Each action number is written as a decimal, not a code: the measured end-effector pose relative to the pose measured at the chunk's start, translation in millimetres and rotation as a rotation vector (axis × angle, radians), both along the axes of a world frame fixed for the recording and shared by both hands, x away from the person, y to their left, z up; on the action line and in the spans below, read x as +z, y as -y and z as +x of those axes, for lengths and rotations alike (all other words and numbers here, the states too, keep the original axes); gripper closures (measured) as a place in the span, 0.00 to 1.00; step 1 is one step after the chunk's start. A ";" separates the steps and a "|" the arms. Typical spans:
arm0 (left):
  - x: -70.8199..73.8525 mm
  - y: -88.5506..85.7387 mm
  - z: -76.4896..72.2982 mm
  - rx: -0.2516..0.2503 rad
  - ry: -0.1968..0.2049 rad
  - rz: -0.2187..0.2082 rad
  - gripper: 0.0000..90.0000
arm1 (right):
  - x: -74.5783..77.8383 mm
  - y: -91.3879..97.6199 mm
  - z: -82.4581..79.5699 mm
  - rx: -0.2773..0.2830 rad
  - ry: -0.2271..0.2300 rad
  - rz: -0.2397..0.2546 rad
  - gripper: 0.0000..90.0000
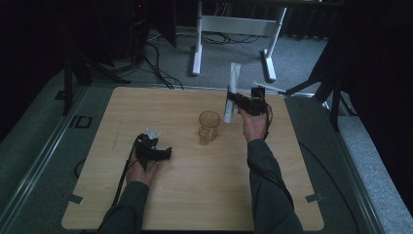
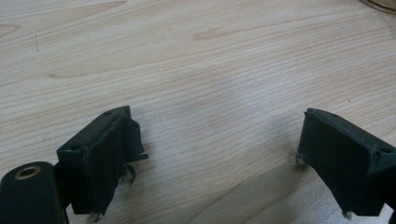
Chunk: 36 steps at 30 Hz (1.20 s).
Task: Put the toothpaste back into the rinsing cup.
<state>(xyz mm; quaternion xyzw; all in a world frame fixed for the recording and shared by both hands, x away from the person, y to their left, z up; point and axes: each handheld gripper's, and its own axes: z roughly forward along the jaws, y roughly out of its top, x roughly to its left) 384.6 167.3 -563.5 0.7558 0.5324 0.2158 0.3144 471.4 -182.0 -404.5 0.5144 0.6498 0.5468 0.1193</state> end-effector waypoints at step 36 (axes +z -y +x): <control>-0.1 0.1 0.0 0.001 0.001 -0.001 0.12 | -4.1 -25.4 11.5 0.016 -0.008 0.010 0.80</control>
